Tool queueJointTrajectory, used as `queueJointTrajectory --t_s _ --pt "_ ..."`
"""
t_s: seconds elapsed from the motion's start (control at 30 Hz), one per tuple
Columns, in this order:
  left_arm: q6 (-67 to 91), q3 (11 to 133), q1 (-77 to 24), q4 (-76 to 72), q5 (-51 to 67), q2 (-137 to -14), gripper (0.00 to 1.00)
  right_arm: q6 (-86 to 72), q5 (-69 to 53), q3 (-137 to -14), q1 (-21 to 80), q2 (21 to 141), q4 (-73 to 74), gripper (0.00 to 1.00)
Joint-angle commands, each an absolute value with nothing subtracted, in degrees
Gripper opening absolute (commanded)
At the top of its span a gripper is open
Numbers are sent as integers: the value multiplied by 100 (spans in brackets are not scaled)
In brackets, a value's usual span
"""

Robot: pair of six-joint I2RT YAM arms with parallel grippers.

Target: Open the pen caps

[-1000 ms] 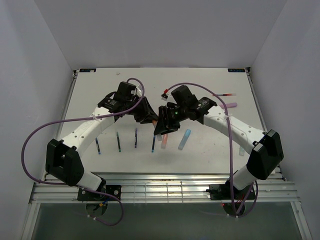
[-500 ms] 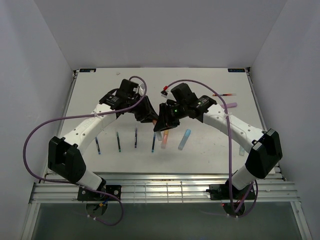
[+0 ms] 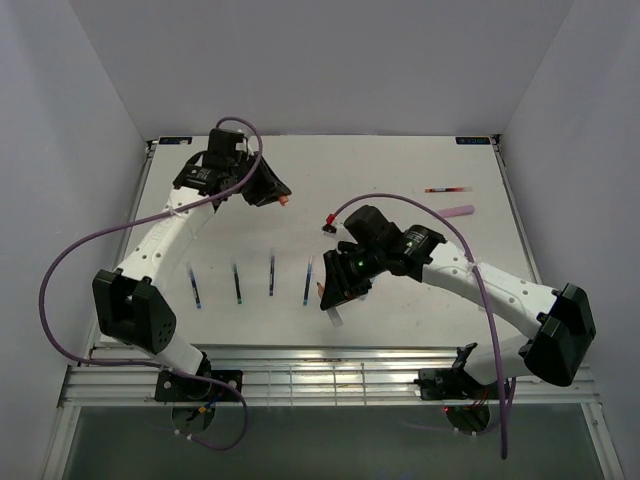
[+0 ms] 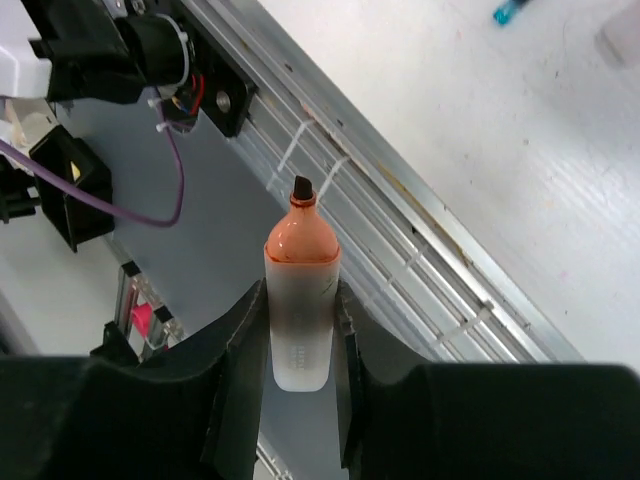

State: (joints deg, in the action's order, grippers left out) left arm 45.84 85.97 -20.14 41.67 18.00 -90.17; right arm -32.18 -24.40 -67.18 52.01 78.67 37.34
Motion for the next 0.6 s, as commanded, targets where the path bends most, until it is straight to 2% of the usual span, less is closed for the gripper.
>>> queueJointTrajectory --t_s 0.0,0.13,0.17,0.23,0.33,0.4,0.5,0.57 --pt "4456 8500 -1837 3709 1459 -8517 0 -3217 -2628 -6619 5133 7638 4017 8" --pt "4464 8437 -1819 4040 1583 -8770 0 -2560 -1893 -6897 4765 7839 4235 8" --pt "4508 8446 -1819 4095 1565 -8902 0 -2253 -1550 -7152 4685 8240 4445 8" --pt "4596 8429 -1819 4148 1407 -8965 0 -1173 -359 -8097 4632 8716 5113 8" --pt "4886 8542 -1819 4236 1021 -9114 0 207 1023 -8770 4588 9560 5344 8" --pt "5167 8622 -1811 4236 739 -9341 0 806 1361 -9227 4431 10079 5291 8" --pt "5623 8745 -1811 4263 310 -9701 0 1343 1126 -9369 4036 10344 4634 8" --pt "5879 8780 -1767 4324 203 -9904 0 2028 1397 -9299 4034 10484 4054 8"
